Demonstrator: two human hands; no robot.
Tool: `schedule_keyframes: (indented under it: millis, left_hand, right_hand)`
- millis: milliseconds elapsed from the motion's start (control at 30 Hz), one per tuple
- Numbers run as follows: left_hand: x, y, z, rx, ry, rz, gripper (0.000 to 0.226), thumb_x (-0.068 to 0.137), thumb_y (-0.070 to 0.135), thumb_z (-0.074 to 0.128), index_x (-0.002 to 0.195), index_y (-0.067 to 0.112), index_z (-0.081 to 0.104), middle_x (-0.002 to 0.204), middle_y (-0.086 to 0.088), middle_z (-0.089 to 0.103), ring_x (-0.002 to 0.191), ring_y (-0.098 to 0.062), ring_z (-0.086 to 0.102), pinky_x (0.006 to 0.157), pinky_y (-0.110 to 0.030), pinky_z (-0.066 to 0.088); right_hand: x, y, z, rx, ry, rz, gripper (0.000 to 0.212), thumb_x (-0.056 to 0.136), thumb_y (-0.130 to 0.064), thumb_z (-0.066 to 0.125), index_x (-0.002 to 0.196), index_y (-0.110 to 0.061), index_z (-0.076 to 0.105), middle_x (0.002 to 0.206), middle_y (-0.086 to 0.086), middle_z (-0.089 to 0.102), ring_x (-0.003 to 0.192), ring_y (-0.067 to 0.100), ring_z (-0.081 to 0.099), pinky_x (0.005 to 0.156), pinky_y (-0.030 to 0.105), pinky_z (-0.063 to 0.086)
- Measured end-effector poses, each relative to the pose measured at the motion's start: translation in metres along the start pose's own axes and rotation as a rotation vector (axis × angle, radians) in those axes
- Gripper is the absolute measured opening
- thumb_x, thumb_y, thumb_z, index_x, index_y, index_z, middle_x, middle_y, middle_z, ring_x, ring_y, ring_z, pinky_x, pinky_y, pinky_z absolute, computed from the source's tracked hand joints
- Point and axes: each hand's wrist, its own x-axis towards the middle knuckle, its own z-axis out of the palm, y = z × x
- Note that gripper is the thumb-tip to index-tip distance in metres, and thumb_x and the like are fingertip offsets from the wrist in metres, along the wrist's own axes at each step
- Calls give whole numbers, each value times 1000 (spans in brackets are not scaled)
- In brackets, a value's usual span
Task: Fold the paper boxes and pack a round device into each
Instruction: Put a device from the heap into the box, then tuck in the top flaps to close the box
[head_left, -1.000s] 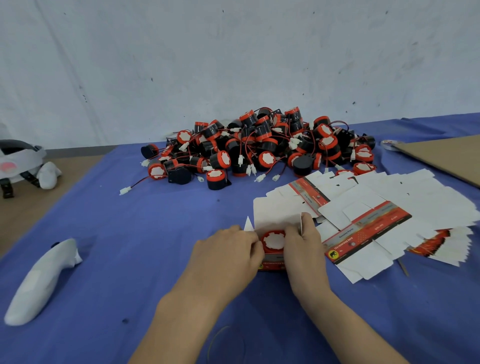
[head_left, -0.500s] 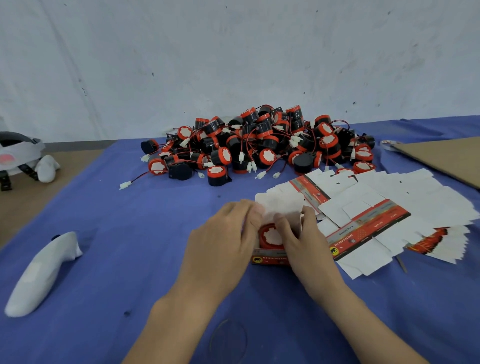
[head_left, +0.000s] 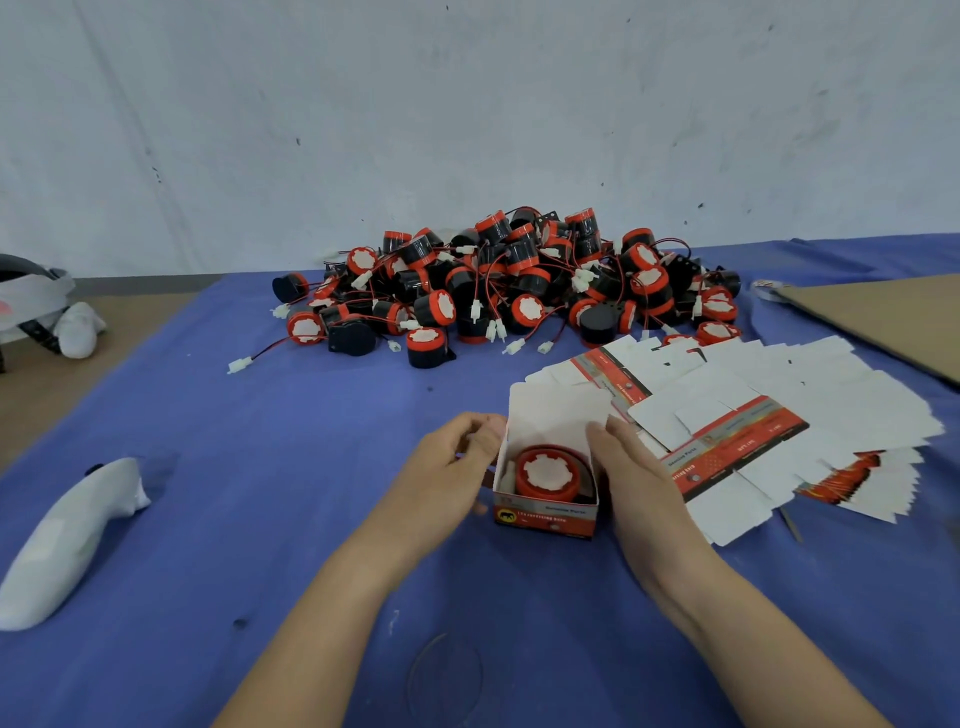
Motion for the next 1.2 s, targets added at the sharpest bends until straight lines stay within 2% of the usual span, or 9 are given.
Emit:
schedule_keyframes:
  millis: [133,367,467,600,733,800,933,1067,1200]
  left_hand:
    - [3,-2,4,37,-39,-1,12,96,50,54,105,42,58,95,13,64,76,7,61,62,-12,50]
    - [10,-11,18,-72,-16,-33,14,99,27,59,109,37,60,104,13,65,95,-7,65,75,-18,52]
    - [12,-9,17,-110,-3,-33,23,97,17,58,98,38,66,91,17,68,83,-1,67,65,-10,50]
    - [14,-10,18,-44,70,8,24,93,10,57,80,28,66,85,4,69,72,-6,63,61,-18,49]
    - [13,-15,9,145,102,100,39,97,6,44,81,29,72,85,14,72,79,-5,66,69,-25,55]
    - [10,-16,4,214,86,131,47,99,5,39,86,33,73,89,24,71,86,0,66,74,-22,56]
    - [3,-16,-1,330,6,191,35,99,22,45,98,46,70,105,40,62,101,10,58,78,-8,45]
    - [-2,-22,-5,544,-74,226,37,94,52,44,126,45,60,137,37,41,111,5,48,95,-25,46]
    - [-13,-23,-5,508,-98,348,30,95,42,60,126,42,61,137,36,46,131,11,38,108,-24,40]
  right_hand:
    - [1,1,2,-74,-85,-26,21,103,-26,55,120,-33,64,109,-4,76,98,17,74,80,36,59]
    - [-3,-3,7,-177,-89,-87,32,104,-18,52,117,-45,61,98,-19,74,87,1,71,63,14,54]
    - [-5,-7,5,-244,-104,-117,26,103,-19,54,109,-42,64,93,-21,73,85,-1,70,63,13,53]
    - [-6,-13,-1,-381,-119,-192,15,101,-27,58,97,-35,70,88,-18,72,84,1,69,64,13,51]
    - [-7,-16,-14,-563,-216,-223,24,90,-61,49,102,-50,67,101,-25,68,96,-4,64,74,13,52]
    - [-8,-17,-22,-665,-262,-249,34,83,-72,47,110,-57,62,115,-29,61,109,-7,57,83,14,49]
    - [-18,-16,-32,-799,-383,-218,61,71,-98,33,128,-76,39,149,-41,25,140,-10,25,113,29,35]
    - [-25,-16,-35,-898,-404,-266,67,83,-85,32,146,-61,32,155,-44,6,145,-11,13,119,33,32]
    - [-27,-17,-35,-1070,-365,-446,65,89,-70,33,149,-46,35,151,-35,28,141,-16,17,120,22,23]
